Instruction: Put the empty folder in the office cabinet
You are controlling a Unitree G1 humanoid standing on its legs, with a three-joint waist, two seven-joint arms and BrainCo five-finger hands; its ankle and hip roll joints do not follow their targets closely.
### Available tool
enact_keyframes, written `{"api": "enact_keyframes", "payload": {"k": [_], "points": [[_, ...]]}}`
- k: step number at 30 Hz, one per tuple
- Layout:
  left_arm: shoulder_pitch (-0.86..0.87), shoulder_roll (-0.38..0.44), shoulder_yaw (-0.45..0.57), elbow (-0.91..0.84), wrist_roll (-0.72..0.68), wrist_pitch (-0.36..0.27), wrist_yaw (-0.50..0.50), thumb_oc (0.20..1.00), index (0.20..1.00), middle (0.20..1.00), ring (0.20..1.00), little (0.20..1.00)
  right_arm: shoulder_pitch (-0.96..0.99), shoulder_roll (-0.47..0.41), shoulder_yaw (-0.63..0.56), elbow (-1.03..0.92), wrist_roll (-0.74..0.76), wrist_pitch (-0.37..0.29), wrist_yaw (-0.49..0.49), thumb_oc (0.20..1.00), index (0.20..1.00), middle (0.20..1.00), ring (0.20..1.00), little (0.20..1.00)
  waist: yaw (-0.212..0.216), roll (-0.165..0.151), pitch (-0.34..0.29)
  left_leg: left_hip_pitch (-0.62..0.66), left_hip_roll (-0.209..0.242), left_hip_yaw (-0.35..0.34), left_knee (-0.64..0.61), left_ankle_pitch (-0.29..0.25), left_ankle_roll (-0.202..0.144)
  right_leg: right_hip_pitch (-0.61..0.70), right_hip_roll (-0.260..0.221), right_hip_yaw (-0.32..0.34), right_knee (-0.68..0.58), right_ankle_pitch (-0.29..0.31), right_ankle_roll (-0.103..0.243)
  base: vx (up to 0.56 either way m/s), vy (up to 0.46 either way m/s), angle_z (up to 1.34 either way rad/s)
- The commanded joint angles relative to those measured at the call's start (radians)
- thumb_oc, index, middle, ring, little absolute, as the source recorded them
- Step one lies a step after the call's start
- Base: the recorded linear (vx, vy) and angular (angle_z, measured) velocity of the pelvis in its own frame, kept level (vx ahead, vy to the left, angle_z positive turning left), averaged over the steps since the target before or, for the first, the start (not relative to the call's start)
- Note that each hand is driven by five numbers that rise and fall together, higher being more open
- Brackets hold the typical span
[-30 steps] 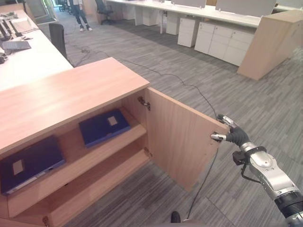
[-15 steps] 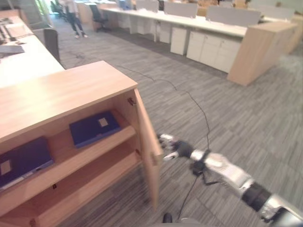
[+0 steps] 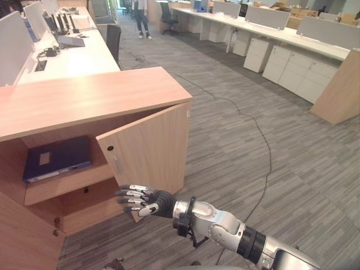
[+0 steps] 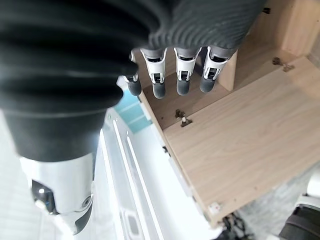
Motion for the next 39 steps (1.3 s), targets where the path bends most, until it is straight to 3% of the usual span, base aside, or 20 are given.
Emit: {"api": "enact_keyframes", "payload": {"k": [1,3,7,8,10,12,13,16,18,24,27,28,29,30,32,33,34,37,38,39], "points": [[-0.066,-0.076,-0.053,0.047,-0.031,-0.036,-0.007,1.000,1.000,1.000,1.000,1.000,-0.033,0.036,-0.031,0.006,0.019,-0.045,0.009,1.000,1.000,1.000,1.000,1.000,0.015,-0.015,0.031,-0.137,0.020,-0.070,0.028,0.147,0.012,0.174,-0.032,0.028,-0.245,-0.039,0.076,-0.02,0.000,0.17],[-0.068,-0.076,-0.057,0.045,-0.028,-0.038,-0.004,1.000,1.000,1.000,1.000,1.000,-0.029,0.029,-0.028,0.009,0.011,-0.044,0.012,1.000,1.000,1.000,1.000,1.000,0.019,-0.015,0.036,-0.147,0.016,-0.078,0.032,0.153,0.012,0.175,-0.036,0.019,-0.245,-0.039,0.077,-0.03,-0.004,0.19],[-0.008,-0.064,-0.049,0.036,-0.017,-0.073,0.013,1.000,1.000,1.000,1.000,1.000,-0.004,-0.083,-0.098,-0.061,-0.072,-0.101,0.011,1.000,1.000,1.000,1.000,1.000,0.077,-0.022,0.079,-0.235,0.018,-0.115,0.094,0.198,-0.002,0.198,-0.067,-0.105,-0.243,-0.065,0.076,-0.05,-0.045,0.86],[-0.003,-0.059,-0.044,0.034,-0.011,-0.073,0.013,1.000,1.000,1.000,1.000,1.000,0.015,-0.106,-0.114,-0.062,-0.102,-0.112,0.004,1.000,1.000,1.000,1.000,1.000,0.079,-0.021,0.081,-0.239,0.028,-0.083,0.100,0.205,0.002,0.202,-0.071,-0.132,-0.243,-0.072,0.074,0.00,-0.041,1.93],[0.007,-0.035,-0.041,0.013,0.015,-0.084,-0.005,1.000,1.000,1.000,1.000,1.000,0.102,-0.187,-0.182,-0.010,-0.235,-0.107,-0.010,1.000,1.000,1.000,1.000,1.000,0.071,-0.017,0.083,-0.234,0.065,0.068,0.092,0.196,0.012,0.220,-0.091,-0.242,-0.243,-0.078,0.081,-0.02,0.047,1.55],[0.023,-0.027,-0.039,0.006,0.024,-0.087,-0.019,1.000,1.000,1.000,1.000,1.000,0.151,-0.192,-0.226,0.089,-0.291,-0.093,-0.011,1.000,1.000,1.000,1.000,1.000,0.070,-0.012,0.075,-0.232,0.071,0.110,0.079,0.201,0.011,0.230,-0.105,-0.287,-0.248,-0.072,0.088,0.04,0.159,1.64],[0.042,-0.037,-0.025,0.014,0.013,-0.090,-0.029,1.000,1.000,1.000,1.000,1.000,0.219,-0.148,-0.300,0.299,-0.313,-0.084,-0.057,1.000,1.000,1.000,1.000,1.000,0.066,0.001,0.063,-0.223,0.057,0.116,0.057,0.190,0.017,0.235,-0.122,-0.299,-0.250,-0.061,0.100,0.08,0.258,1.32],[0.058,-0.054,-0.013,0.056,-0.018,-0.093,-0.030,1.000,1.000,1.000,1.000,1.000,0.260,-0.025,-0.423,0.659,-0.333,-0.063,-0.125,1.000,1.000,1.000,1.000,1.000,0.071,0.007,0.038,-0.215,-0.006,0.093,0.007,0.162,0.044,0.225,-0.177,-0.323,-0.248,-0.019,0.135,0.08,0.326,0.67],[0.053,-0.086,0.002,0.140,-0.045,-0.078,-0.029,1.000,1.000,1.000,1.000,1.000,0.262,0.063,-0.722,1.038,-0.260,-0.011,-0.216,1.000,1.000,1.000,1.000,1.000,0.064,0.020,-0.009,-0.181,-0.149,0.028,-0.112,0.125,0.096,0.222,-0.288,-0.371,-0.211,0.037,0.188,0.24,0.629,0.52],[0.025,-0.079,-0.010,0.161,-0.049,-0.063,-0.035,1.000,1.000,1.000,1.000,1.000,0.289,0.031,-0.933,1.186,-0.286,0.010,-0.283,1.000,1.000,1.000,1.000,1.000,0.049,0.018,-0.015,-0.127,-0.318,-0.087,-0.144,0.047,0.168,0.249,-0.478,-0.418,-0.002,0.077,0.243,0.19,0.348,0.80],[0.012,-0.071,-0.016,0.154,-0.079,-0.066,-0.027,1.000,1.000,1.000,1.000,1.000,0.306,0.039,-0.966,1.190,-0.265,0.000,-0.300,1.000,1.000,1.000,1.000,1.000,0.017,0.017,0.009,-0.110,-0.375,-0.176,-0.148,0.021,0.196,0.225,-0.554,-0.352,0.137,0.156,0.253,0.07,0.176,0.91],[0.011,-0.071,-0.016,0.154,-0.080,-0.066,-0.027,1.000,1.000,1.000,1.000,1.000,0.306,0.039,-0.965,1.190,-0.265,0.000,-0.301,1.000,1.000,1.000,1.000,1.000,0.016,0.016,0.009,-0.111,-0.377,-0.176,-0.148,0.020,0.198,0.220,-0.559,-0.349,0.146,0.154,0.255,-0.03,0.043,1.04],[0.004,-0.067,-0.015,0.151,-0.102,-0.072,-0.017,1.000,1.000,1.000,1.000,1.000,0.298,0.040,-0.963,1.189,-0.254,-0.004,-0.305,1.000,1.000,1.000,1.000,1.000,0.004,0.023,0.010,-0.118,-0.375,-0.200,-0.148,0.017,0.195,0.189,-0.542,-0.285,0.149,0.129,0.232,0.00,-0.010,1.14],[-0.010,-0.070,-0.009,0.140,-0.153,-0.085,-0.005,1.000,1.000,1.000,1.000,1.000,0.291,0.050,-0.958,1.189,-0.236,-0.013,-0.312,1.000,1.000,1.000,1.000,1.000,-0.008,0.036,0.009,-0.123,-0.372,-0.246,-0.148,0.020,0.189,0.132,-0.490,-0.183,0.109,0.074,0.213,0.03,-0.054,1.13],[-0.020,-0.072,0.000,0.130,-0.196,-0.093,0.005,1.000,1.000,1.000,1.000,1.000,0.289,0.056,-0.955,1.182,-0.220,-0.019,-0.316,1.000,1.000,1.000,1.000,1.000,-0.031,0.049,0.018,-0.127,-0.365,-0.292,-0.148,0.045,0.191,0.079,-0.404,-0.080,0.053,0.032,0.182,-0.01,-0.049,0.63],[-0.020,-0.072,0.000,0.131,-0.196,-0.093,0.005,1.000,1.000,1.000,1.000,1.000,0.289,0.056,-0.954,1.182,-0.220,-0.020,-0.316,1.000,1.000,1.000,1.000,1.000,-0.030,0.050,0.018,-0.128,-0.363,-0.292,-0.148,0.045,0.190,0.078,-0.402,-0.080,0.052,0.032,0.181,-0.01,-0.056,0.89],[-0.030,-0.067,0.026,0.120,-0.259,-0.102,0.011,1.000,1.000,1.000,1.000,1.000,0.286,0.064,-0.939,1.183,-0.214,-0.027,-0.319,1.000,1.000,1.000,1.000,1.000,-0.050,0.042,0.031,-0.117,-0.375,-0.340,-0.148,0.049,0.192,0.041,-0.303,0.050,0.004,0.009,0.183,0.04,-0.056,0.94],[-0.040,-0.061,0.059,0.113,-0.328,-0.110,0.009,1.000,1.000,1.000,1.000,1.000,0.280,0.066,-0.933,1.194,-0.205,-0.031,-0.322,1.000,1.000,1.000,1.000,1.000,-0.046,0.029,0.033,-0.109,-0.395,-0.400,-0.148,0.053,0.187,0.032,-0.246,0.103,-0.025,0.011,0.192,0.10,-0.107,1.07],[-0.017,0.031,0.139,0.088,-0.381,-0.127,-0.041,1.000,1.000,1.000,1.000,1.000,0.284,0.035,-0.963,1.191,-0.206,-0.031,-0.314,1.000,1.000,1.000,1.000,1.000,-0.038,0.032,0.029,-0.110,-0.406,-0.426,-0.148,0.050,0.181,0.062,-0.241,0.087,-0.057,0.012,0.190,0.09,-0.164,1.40],[0.002,0.058,0.169,0.099,-0.370,-0.123,-0.055,1.000,1.000,1.000,1.000,1.000,0.276,0.028,-0.974,1.205,-0.222,-0.033,-0.309,1.000,1.000,1.000,1.000,1.000,-0.028,0.034,0.012,-0.118,-0.405,-0.441,-0.148,0.052,0.171,0.082,-0.226,0.064,-0.104,0.021,0.189,0.07,-0.134,1.12]]}}
